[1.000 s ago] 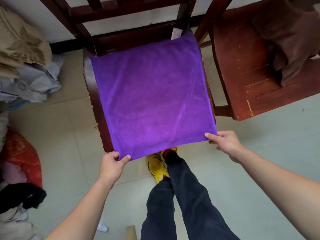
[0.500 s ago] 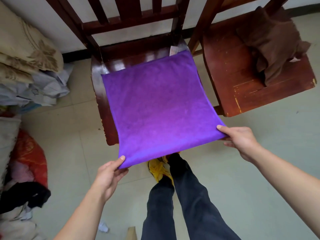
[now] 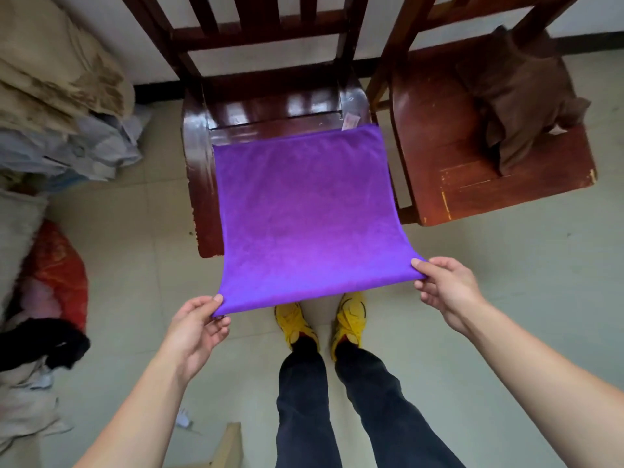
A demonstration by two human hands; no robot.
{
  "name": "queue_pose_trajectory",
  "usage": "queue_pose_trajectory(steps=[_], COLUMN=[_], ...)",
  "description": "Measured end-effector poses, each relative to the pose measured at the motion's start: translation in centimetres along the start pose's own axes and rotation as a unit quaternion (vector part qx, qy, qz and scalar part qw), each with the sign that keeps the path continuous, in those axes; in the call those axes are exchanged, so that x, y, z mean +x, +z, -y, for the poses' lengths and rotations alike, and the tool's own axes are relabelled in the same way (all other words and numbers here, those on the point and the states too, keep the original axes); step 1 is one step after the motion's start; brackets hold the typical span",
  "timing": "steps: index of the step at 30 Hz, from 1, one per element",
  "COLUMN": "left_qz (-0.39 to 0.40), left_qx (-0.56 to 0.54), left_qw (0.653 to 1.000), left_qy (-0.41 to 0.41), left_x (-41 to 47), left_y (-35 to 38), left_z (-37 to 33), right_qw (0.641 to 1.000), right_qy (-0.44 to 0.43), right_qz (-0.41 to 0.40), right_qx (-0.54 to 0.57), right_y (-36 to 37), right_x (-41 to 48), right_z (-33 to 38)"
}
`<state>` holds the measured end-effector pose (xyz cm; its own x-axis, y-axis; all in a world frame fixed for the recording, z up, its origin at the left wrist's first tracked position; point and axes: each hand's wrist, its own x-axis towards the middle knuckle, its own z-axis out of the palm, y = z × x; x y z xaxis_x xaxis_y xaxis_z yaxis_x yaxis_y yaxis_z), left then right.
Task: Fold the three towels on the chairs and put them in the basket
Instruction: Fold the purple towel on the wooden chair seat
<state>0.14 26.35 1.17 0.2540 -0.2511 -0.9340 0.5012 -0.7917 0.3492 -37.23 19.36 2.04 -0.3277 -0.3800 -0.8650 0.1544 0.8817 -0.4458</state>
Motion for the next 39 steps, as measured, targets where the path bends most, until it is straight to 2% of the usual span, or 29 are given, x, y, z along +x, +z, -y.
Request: queue_pose_trajectory(steps=[5, 11, 15, 19, 23, 27, 29, 31, 33, 37, 39], left_qz=[-0.005, 0.004, -0.005, -0.001, 0.014, -0.035, -0.014, 0.053, 0.073, 0.029, -0.004], left_qx=[-0.063, -0.132, -0.136, -0.110, -0.078, 0.000, 0.081, 0.154, 0.173, 0.112, 0.116], left_qw=[0.998, 0.991, 0.991, 0.994, 0.996, 0.992, 0.987, 0.981, 0.979, 0.986, 0.981], left_qy=[0.022, 0.017, -0.007, -0.011, 0.032, 0.124, 0.140, 0.108, 0.082, 0.119, 0.154], left_x=[-0.6, 2.6, 6.9, 10.4, 11.9, 11.4, 10.7, 10.4, 11.0, 12.8, 12.4], left_y=[2.3, 6.6, 9.3, 11.9, 13.5, 14.2, 15.1, 16.0, 16.0, 14.4, 13.7], left_z=[-5.0, -13.4, -18.3, -21.0, -22.3, -21.4, -19.7, -18.2, -18.1, -19.9, -20.0], right_qw=[0.997, 0.976, 0.963, 0.965, 0.977, 0.995, 0.994, 0.984, 0.978, 0.995, 0.993], right_qy=[-0.017, 0.046, 0.067, 0.080, 0.062, -0.083, -0.095, -0.038, -0.002, -0.026, -0.047], right_qz=[0.058, 0.101, 0.103, 0.084, 0.060, -0.011, 0.042, 0.143, 0.173, 0.070, 0.010], right_qx=[0.051, 0.187, 0.240, 0.236, 0.194, 0.045, -0.026, -0.102, -0.116, 0.070, 0.108], right_y=[1.7, 6.2, 10.0, 13.1, 14.7, 17.3, 19.8, 22.2, 23.0, 20.0, 18.1], right_x=[-0.2, 2.9, 6.4, 9.9, 11.3, 9.6, 8.5, 8.0, 9.0, 13.1, 13.5], right_z=[5.8, 13.1, 16.6, 18.4, 18.9, 18.2, 16.6, 15.1, 14.9, 18.4, 19.8])
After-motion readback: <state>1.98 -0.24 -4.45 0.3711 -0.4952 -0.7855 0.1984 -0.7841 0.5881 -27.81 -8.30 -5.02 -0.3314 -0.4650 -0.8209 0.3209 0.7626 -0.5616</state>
